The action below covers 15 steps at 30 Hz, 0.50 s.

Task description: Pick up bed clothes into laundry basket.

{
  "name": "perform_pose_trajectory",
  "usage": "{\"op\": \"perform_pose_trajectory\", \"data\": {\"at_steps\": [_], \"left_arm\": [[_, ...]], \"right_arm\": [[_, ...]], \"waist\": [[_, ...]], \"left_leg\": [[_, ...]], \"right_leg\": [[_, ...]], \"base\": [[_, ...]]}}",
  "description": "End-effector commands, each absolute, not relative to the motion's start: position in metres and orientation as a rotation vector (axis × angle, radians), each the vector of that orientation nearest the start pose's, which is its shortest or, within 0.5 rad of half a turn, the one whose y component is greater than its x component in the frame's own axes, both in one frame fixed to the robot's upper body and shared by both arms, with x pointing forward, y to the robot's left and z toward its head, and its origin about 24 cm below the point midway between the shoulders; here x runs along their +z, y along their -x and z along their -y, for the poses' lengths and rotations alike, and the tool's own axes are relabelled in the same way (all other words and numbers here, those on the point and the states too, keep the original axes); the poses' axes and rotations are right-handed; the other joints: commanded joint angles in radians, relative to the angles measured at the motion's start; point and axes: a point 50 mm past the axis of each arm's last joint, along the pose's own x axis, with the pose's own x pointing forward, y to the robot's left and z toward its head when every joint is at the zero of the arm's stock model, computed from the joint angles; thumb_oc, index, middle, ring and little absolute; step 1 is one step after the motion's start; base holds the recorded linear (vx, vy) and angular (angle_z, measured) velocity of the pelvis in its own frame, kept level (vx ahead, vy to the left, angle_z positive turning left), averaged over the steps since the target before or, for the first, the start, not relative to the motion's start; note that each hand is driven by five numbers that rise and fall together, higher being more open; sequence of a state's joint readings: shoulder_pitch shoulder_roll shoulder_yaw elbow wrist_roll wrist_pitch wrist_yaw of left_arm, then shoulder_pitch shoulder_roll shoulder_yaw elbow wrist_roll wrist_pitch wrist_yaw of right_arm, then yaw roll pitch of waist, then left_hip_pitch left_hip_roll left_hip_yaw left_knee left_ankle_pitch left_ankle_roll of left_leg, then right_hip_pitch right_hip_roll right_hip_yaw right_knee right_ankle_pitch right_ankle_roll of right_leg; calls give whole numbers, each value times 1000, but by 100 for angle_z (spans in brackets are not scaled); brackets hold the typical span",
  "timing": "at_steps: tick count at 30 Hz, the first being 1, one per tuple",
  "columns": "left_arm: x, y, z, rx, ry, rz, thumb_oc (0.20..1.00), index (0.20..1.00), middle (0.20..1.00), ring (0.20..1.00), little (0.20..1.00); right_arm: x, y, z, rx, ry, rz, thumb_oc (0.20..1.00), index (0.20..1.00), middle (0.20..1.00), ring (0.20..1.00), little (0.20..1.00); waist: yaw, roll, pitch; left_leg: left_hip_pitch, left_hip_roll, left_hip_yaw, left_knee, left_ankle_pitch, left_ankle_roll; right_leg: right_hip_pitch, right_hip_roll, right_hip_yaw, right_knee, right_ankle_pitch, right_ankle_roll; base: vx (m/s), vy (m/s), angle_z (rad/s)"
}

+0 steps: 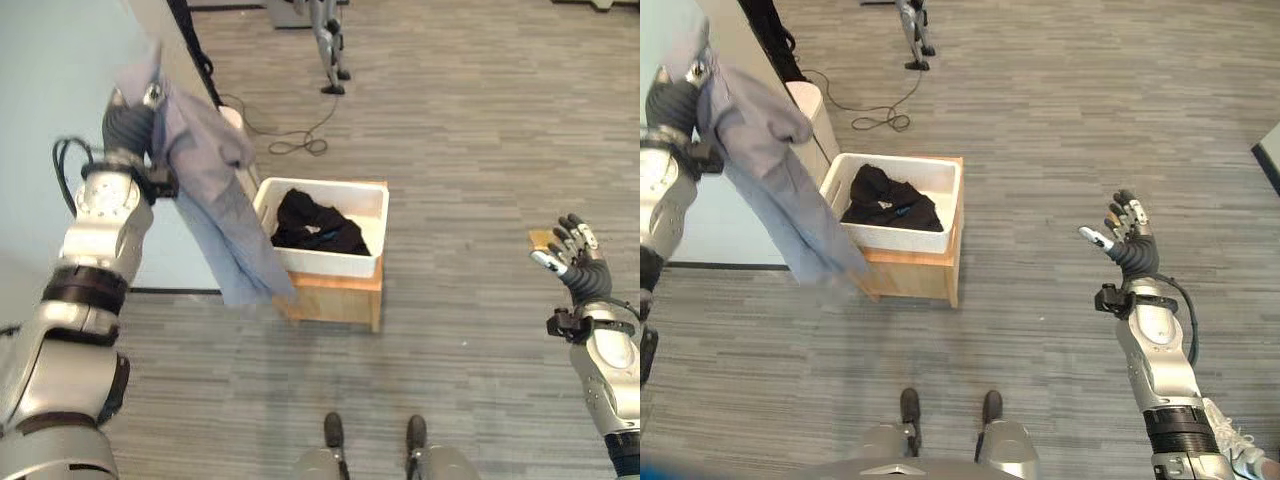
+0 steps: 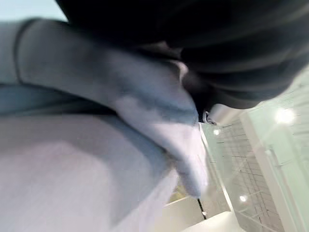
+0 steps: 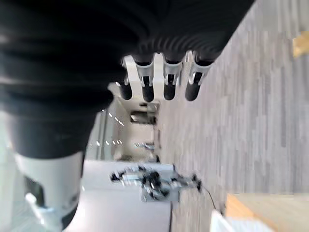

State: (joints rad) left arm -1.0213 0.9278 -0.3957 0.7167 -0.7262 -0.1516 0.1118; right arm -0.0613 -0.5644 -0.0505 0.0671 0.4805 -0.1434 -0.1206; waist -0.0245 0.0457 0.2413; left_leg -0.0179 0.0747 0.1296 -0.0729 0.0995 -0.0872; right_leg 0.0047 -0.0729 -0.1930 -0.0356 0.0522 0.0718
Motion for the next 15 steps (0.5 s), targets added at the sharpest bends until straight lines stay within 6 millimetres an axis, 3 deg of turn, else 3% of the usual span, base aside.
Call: {"op": "perform_pose_trajectory", "data": {"at_steps": [1, 3, 7, 15], "left_arm": [[368, -354, -286, 226, -256, 671, 200, 200, 200, 200, 200], [385, -355, -277, 218, -276, 706, 200, 200, 200, 200, 200], [420, -343, -278, 273, -372, 760, 200, 200, 200, 200, 200], [455, -325, -278, 323, -434, 842, 200, 200, 200, 200, 200]], "right_arm": [[112, -271, 262, -140, 54, 265, 1000, 1000, 1000, 1000, 1000], [112, -271, 257, -114, 57, 265, 1000, 1000, 1000, 1000, 1000], [104, -266, 256, -97, 74, 238, 1000, 1000, 1000, 1000, 1000], [92, -252, 263, -126, 85, 197, 1000, 1000, 1000, 1000, 1000]], "waist": [[-11, -68, -80], [-13, -71, -86], [-19, -71, -99], [-22, -63, -116]], "left_leg": [[-63, 21, -11, -14, 65, -22], [-66, 19, -6, -14, 62, -21], [-73, 10, 5, -14, 50, -14], [-79, -4, 13, -14, 36, -7]], "right_leg": [[116, -39, 19, -47, -68, 94], [112, -42, 20, -49, -66, 100], [99, -47, 30, -52, -57, 112], [83, -58, 28, -52, -51, 125]], "base": [[99, 66, 12], [66, 34, 7], [69, 38, -7], [71, 29, -5]]}}
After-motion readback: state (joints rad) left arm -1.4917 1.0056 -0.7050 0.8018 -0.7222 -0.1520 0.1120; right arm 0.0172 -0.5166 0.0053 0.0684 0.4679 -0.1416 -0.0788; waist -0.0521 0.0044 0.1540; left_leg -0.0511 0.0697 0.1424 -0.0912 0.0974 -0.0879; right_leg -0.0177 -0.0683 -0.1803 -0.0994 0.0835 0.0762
